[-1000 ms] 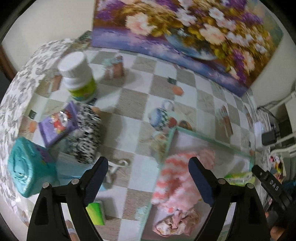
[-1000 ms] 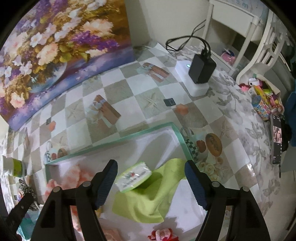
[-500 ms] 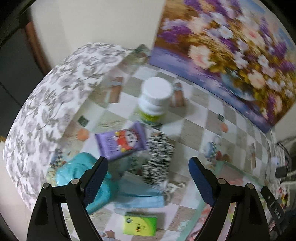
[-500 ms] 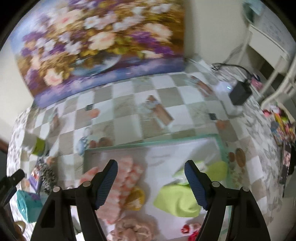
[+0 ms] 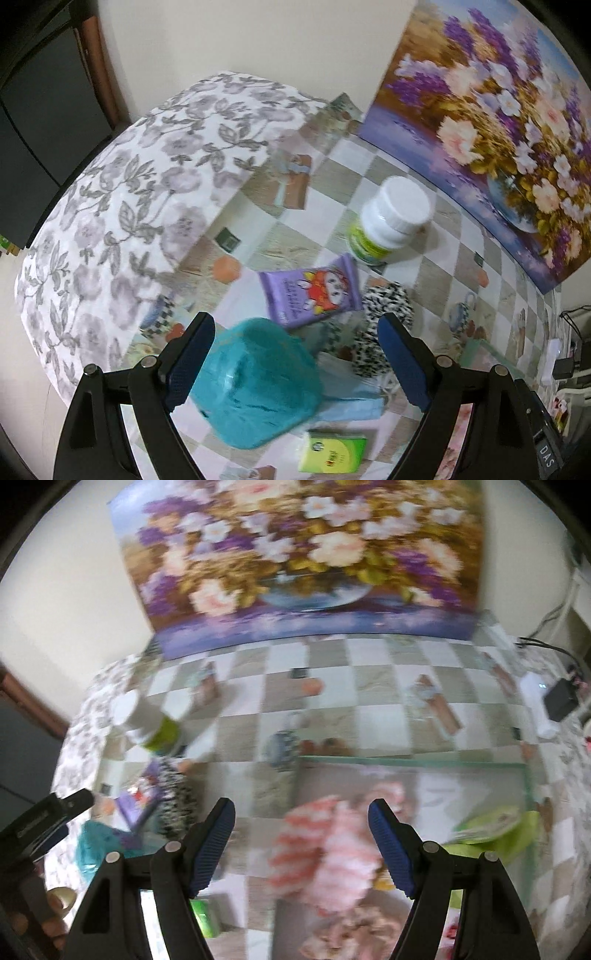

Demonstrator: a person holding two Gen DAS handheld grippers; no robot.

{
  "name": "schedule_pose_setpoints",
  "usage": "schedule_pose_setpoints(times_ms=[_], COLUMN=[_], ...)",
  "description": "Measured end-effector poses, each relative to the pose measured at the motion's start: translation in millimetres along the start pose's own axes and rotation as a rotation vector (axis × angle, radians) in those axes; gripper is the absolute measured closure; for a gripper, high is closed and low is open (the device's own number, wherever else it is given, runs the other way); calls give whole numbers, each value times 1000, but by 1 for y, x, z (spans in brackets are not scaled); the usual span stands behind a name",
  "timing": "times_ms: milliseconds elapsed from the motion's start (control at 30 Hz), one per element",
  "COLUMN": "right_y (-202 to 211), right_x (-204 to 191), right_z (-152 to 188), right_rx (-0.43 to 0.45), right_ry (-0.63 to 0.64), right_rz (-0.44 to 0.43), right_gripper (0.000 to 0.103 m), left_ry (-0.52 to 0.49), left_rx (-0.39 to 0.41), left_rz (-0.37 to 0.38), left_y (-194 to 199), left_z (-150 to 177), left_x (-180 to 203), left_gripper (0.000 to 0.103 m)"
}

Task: Organize soft objects
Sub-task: 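Move both tools back from the tray to the remaining pile, then grasp purple wipes packet with left tool while right tool grasps leopard scrunchie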

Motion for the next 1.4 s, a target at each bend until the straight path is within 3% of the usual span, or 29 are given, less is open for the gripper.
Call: schedule_pose_setpoints(times_ms=[267, 500, 1033, 1200, 1400], right_y=[-17, -36, -79, -98, -112], right_x=[-32, -61, -99, -109, -120], right_z=[10, 19, 29, 36, 41], right_rx=[-20, -38, -51, -81, -91], right_ry=[31, 57, 112, 123, 152], right_rz=[-66, -140, -214, -234, -254], right_gripper=[25, 25, 25, 32, 49], left_ry=[61, 38, 13, 21, -38], left_rx=[-15, -53, -108, -117, -124], left_rz=[-11, 21, 67, 69, 66], left_y=[-11, -27, -57, -63, -66], left_z=[-9, -10, -17, -18, -20], left_x=[-29, -20, -5, -6, 3], left_gripper=[13, 13, 13, 13, 13])
Point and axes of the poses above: each gripper's, at about its wrist camera, not at the fingertips, and y roughly against the way its jaws point, x to its right, z to its underside, the point moved 3 cm from there along -y, roughly the way its jaws point, and after that the axes turned 11 degrees about x, right-handed, at the moved point
